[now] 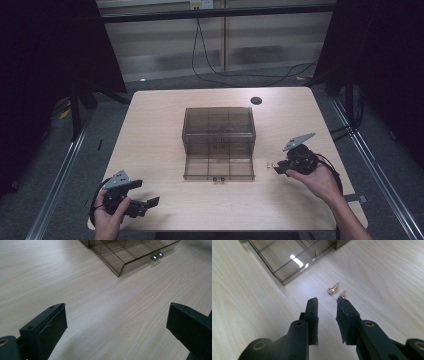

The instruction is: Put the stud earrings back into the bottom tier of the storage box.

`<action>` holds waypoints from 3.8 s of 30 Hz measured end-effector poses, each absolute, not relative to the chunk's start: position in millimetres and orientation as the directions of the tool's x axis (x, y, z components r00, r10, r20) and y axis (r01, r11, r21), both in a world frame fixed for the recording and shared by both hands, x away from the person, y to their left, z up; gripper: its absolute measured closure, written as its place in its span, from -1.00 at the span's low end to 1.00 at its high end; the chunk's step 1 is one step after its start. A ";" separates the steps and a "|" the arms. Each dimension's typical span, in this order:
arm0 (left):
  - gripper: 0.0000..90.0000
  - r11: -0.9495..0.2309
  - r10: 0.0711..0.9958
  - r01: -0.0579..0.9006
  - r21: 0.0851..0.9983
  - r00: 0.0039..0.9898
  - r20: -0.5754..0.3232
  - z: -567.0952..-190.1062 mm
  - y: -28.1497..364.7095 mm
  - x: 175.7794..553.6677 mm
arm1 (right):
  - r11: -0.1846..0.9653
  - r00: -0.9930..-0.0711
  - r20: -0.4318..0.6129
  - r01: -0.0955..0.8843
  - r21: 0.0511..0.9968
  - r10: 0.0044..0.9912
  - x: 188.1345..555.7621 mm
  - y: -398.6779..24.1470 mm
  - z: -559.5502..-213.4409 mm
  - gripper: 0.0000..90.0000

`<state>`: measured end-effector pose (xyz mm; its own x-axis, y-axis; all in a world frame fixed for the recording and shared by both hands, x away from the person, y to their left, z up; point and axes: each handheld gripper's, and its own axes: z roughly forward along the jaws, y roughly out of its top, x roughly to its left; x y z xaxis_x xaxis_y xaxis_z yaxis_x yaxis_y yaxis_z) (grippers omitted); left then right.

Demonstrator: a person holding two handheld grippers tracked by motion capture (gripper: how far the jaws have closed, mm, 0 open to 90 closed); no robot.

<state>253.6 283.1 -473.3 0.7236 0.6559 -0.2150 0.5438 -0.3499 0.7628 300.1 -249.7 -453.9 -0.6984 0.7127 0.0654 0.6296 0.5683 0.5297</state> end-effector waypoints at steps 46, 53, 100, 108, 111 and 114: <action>-0.93 -0.357 0.657 0.546 0.758 0.724 -0.212 -473.8 285.7 255.2 | 0.833 -0.843 0.014 0.534 0.146 0.538 368.8 -215.4 -463.9 0.85; -0.93 -0.357 0.657 0.545 0.759 0.724 -0.212 -473.9 285.7 255.0 | 0.832 -0.840 0.024 0.540 0.130 0.542 369.4 -214.1 -465.9 0.88; -0.93 -0.356 0.649 0.542 0.761 0.729 -0.216 -473.3 285.5 254.5 | 0.842 -0.871 0.058 0.487 0.233 0.488 359.1 -194.8 -423.0 0.89; -0.93 -0.359 0.649 0.541 0.760 0.730 -0.214 -473.3 285.1 254.6 | 0.851 -0.884 0.054 0.462 0.249 0.464 360.4 -187.0 -414.5 0.89; -0.93 -0.358 0.647 0.541 0.761 0.731 -0.215 -473.3 285.2 254.6 | 0.852 -0.886 0.052 0.459 0.251 0.462 360.3 -182.5 -412.9 0.89; -0.93 -0.356 0.647 0.541 0.762 0.731 -0.217 -473.2 285.0 254.4 | 0.862 -0.896 0.052 0.438 0.253 0.440 359.9 -176.9 -411.2 0.89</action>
